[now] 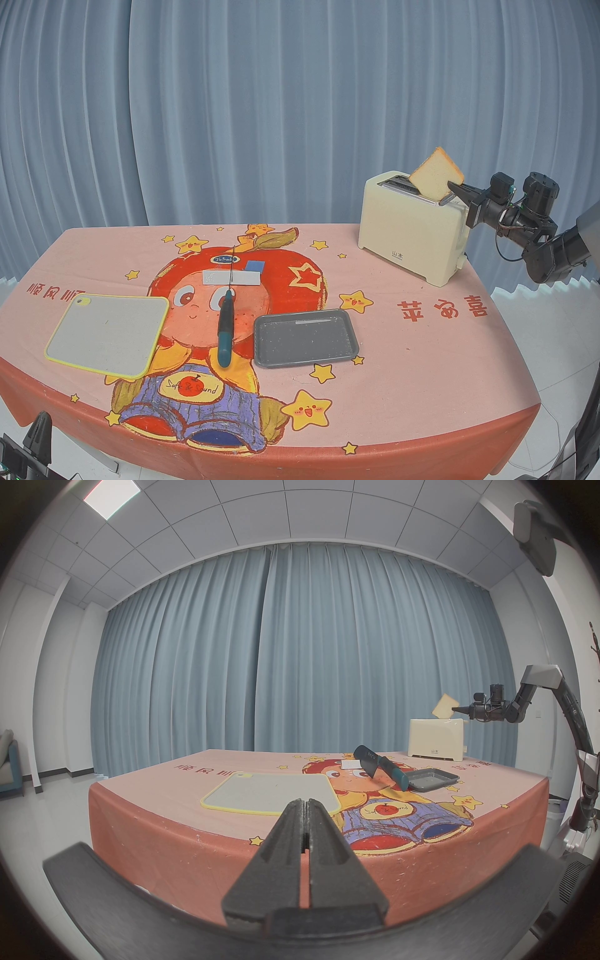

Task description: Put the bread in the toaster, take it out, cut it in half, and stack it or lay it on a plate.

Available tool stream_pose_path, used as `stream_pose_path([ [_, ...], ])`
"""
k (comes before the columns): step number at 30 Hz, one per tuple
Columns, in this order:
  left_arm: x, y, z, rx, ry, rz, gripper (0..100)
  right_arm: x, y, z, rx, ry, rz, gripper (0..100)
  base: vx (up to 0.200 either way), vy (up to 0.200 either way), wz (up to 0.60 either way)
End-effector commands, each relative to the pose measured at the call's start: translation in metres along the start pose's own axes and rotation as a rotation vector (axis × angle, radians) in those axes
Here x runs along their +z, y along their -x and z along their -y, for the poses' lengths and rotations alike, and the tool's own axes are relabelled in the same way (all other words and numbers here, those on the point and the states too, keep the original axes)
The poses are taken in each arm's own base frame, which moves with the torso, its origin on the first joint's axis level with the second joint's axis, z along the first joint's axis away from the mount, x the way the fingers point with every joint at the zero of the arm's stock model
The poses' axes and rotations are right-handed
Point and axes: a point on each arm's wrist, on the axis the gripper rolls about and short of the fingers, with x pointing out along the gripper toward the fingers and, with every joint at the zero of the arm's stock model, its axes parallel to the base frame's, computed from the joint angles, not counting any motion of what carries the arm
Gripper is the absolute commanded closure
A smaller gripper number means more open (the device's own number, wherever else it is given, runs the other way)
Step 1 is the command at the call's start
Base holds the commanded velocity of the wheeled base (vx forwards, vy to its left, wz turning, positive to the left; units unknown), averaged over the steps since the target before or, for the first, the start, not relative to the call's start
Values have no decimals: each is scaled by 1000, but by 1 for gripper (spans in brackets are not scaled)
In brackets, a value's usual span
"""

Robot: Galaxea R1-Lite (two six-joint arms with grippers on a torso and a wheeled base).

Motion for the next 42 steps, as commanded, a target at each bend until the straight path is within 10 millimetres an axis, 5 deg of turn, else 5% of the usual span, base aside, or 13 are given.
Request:
stream_pose_path([
  [1,-5,-1,0,1,0,-17,100,7,-3,-2,9,22,5,100,0,0,0],
  [42,-5,-1,0,1,0,-17,100,21,-22,-5,57,70,-196,100,0,0,0],
])
